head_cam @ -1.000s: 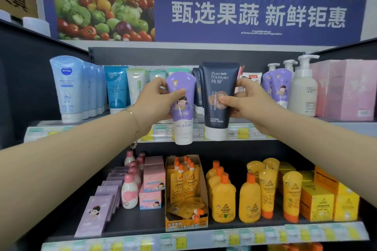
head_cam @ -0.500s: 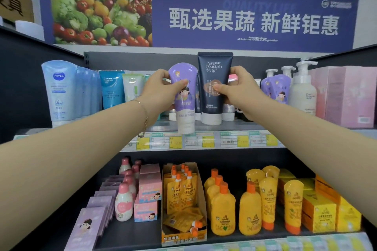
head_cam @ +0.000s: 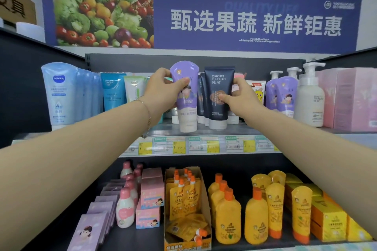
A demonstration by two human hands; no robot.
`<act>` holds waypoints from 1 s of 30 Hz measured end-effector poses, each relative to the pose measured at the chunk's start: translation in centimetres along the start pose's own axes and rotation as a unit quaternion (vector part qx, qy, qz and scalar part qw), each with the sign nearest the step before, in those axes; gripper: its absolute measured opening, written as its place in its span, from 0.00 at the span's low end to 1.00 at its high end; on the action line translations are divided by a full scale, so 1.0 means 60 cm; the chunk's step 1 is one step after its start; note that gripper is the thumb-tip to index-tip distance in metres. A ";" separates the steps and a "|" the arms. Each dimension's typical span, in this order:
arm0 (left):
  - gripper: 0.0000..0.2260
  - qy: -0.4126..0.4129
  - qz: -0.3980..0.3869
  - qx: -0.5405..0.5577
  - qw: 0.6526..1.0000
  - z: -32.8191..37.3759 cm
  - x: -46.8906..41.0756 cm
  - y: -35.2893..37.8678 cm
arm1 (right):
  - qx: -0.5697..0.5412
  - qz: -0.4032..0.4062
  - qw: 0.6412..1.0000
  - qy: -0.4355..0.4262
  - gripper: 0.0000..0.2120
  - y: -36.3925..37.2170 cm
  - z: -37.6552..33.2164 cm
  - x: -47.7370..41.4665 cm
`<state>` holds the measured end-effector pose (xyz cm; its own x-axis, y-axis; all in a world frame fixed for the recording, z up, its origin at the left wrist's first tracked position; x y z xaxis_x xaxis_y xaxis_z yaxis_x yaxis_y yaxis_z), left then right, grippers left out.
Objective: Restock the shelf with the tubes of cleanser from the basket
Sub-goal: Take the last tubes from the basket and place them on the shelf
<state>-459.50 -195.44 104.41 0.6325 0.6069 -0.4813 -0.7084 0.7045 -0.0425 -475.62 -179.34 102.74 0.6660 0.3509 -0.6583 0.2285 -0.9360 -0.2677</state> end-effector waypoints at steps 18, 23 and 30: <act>0.11 0.007 -0.007 -0.018 1.000 0.003 -0.005 0.015 | 0.200 0.015 0.979 0.031 0.19 -0.021 0.018 0.022; 0.10 0.010 -0.021 -0.016 1.000 0.010 0.001 0.032 | 0.382 -0.025 0.920 -0.081 0.07 -0.018 -0.043 0.049; 0.10 0.003 -0.061 -0.003 0.998 0.016 0.013 0.067 | 0.297 -0.162 0.929 -0.152 0.06 0.016 -0.102 0.088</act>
<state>-461.57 -191.77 104.72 0.7126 0.5139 -0.4776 -0.6274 0.7714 -0.1061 -467.53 -178.56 103.29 0.3798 0.6870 -0.6195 -0.1111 -0.6310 -0.7678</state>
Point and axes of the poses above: each hand's wrist, its own x-axis away from the middle knuckle, its own y-axis out of the palm, z = x × y, the point moved 10 cm from there along -x, towards the middle knuckle, and after that the axes turned 6 degrees about -y, right-handed, at the moved point
